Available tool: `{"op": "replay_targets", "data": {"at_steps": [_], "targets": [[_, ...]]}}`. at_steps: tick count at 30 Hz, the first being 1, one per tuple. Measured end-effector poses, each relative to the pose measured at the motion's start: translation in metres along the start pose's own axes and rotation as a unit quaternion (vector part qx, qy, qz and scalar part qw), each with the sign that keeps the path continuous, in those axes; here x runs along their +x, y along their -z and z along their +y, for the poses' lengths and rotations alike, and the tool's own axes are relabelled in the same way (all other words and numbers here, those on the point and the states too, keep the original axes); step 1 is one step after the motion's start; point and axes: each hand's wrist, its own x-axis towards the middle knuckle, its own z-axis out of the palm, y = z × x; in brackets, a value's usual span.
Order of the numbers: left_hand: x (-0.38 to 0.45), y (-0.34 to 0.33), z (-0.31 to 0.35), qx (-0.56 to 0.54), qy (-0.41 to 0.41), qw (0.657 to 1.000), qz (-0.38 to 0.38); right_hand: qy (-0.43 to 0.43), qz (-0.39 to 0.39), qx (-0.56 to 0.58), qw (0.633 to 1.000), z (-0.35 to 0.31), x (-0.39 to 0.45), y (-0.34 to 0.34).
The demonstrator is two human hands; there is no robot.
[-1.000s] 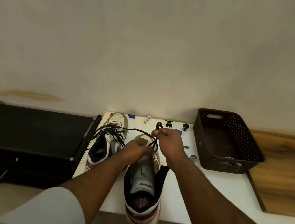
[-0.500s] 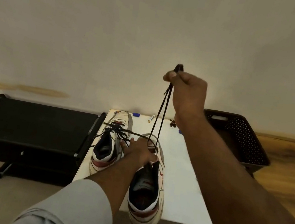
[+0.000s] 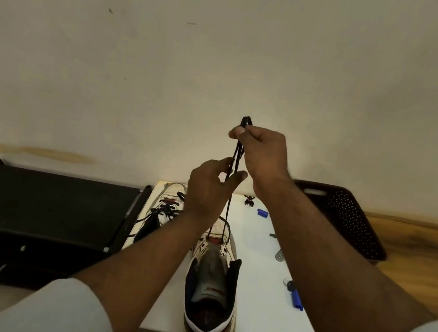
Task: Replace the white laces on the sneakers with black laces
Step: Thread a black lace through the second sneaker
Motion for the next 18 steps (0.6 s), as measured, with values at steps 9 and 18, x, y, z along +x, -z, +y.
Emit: {"op": "replay_targets", "data": {"at_steps": [9, 18], "targets": [[0.032, 0.015, 0.012, 0.045, 0.067, 0.996, -0.025, -0.046, -0.025, 0.018, 0.998, 0.010, -0.014, 0.014], [0.051, 0.016, 0.024, -0.107, 0.279, 0.954, -0.014, -0.093, -0.086, -0.111, 0.986, 0.118, -0.060, -0.016]]}}
